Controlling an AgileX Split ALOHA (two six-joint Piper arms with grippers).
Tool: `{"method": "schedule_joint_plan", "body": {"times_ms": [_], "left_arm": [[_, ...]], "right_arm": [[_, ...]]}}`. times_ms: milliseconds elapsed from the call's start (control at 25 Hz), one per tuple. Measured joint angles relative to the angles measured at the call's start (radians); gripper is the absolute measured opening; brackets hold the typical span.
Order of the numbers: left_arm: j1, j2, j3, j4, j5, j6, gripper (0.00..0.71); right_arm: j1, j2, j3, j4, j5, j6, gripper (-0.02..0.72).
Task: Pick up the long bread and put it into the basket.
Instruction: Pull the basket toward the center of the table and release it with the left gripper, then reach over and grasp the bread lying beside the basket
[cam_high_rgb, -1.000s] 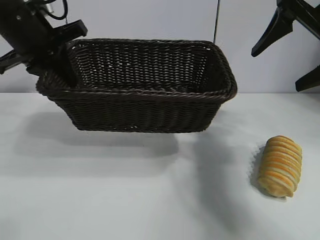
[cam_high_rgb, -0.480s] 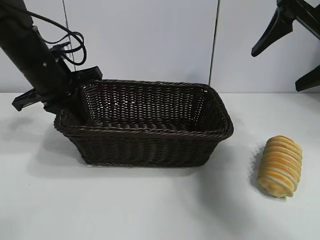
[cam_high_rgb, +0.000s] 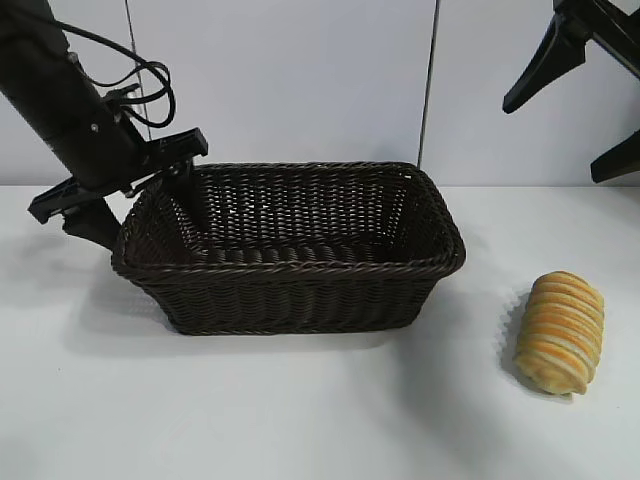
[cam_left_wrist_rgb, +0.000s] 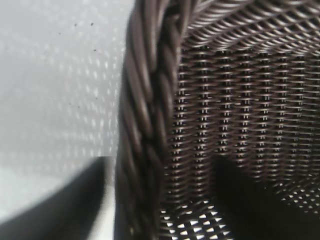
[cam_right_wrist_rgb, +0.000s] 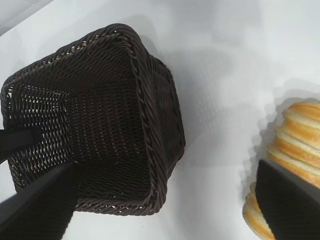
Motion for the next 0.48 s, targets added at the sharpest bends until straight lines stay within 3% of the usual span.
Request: {"method": "schedule_joint_plan", "body": {"times_ms": [240,480], "left_arm": [[0.158,-0.040,-0.127,0.130,0.103,-0.007,0.694],[0.329,-0.063,-0.157,0.298,0.197,0.011,0.694]], "right_arm": [[0.000,0.000,0.000,0.000,0.002,0.000,0.695],[0.000,0.000,0.000,0.000,0.003,0.000,0.695]]}}
